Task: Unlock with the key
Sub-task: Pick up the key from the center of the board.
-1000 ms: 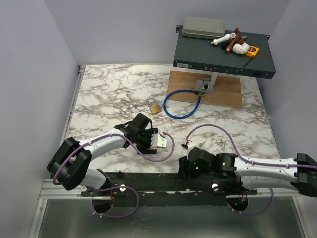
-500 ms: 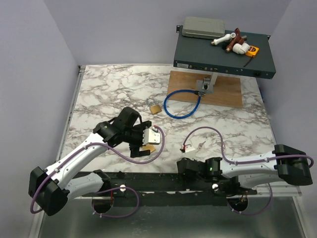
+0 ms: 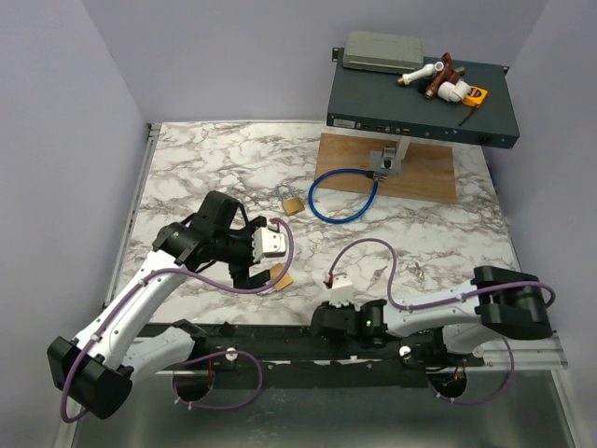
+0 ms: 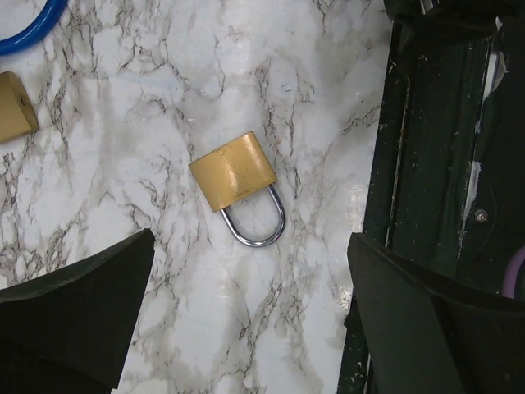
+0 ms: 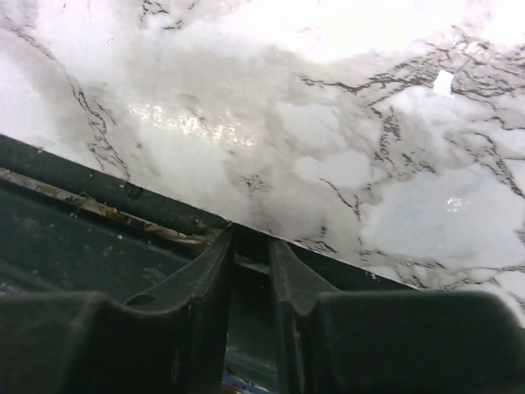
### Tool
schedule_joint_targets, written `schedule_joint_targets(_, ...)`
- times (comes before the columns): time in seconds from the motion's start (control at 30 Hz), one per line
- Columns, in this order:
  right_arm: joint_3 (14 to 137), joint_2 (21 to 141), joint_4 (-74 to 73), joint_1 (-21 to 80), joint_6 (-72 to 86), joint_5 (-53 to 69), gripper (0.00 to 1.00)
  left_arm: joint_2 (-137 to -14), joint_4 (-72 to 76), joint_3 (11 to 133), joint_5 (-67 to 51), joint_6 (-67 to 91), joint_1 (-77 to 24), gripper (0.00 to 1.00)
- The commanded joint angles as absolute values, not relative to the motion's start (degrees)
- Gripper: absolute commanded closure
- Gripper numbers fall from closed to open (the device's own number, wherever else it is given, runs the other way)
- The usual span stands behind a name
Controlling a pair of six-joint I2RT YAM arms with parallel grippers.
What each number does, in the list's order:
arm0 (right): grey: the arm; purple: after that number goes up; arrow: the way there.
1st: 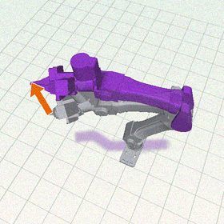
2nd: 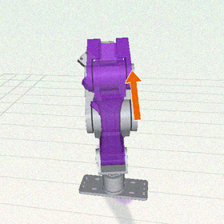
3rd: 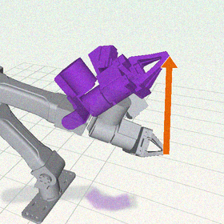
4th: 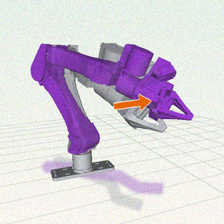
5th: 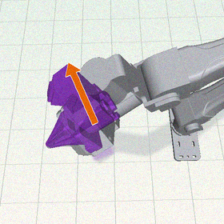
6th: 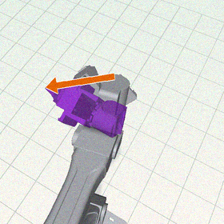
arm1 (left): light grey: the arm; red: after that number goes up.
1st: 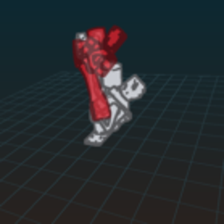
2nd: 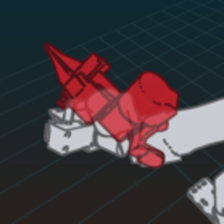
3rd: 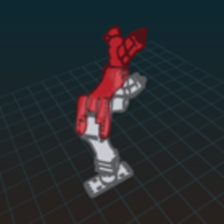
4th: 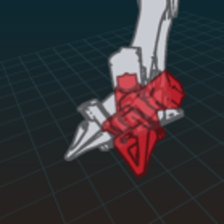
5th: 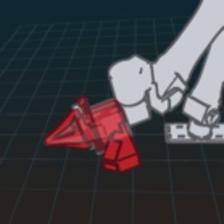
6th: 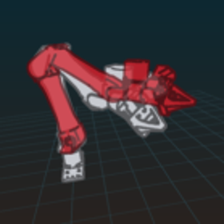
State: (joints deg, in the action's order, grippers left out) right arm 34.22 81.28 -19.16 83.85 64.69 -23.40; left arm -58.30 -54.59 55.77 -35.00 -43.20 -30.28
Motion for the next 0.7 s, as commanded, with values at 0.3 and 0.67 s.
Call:
schedule_joint_targets(0.3, 39.09, 88.85, -34.32, 90.35, 75.72, -38.20, 0.99, -50.48, -55.46, 50.99, -39.38, -42.40, -27.25, 0.05)
schedule_joint_targets(0.67, 43.71, 69.16, -33.00, 90.35, 63.29, -46.75, 0.99, -50.71, -55.10, 54.97, -44.20, -38.50, -27.22, 0.09)
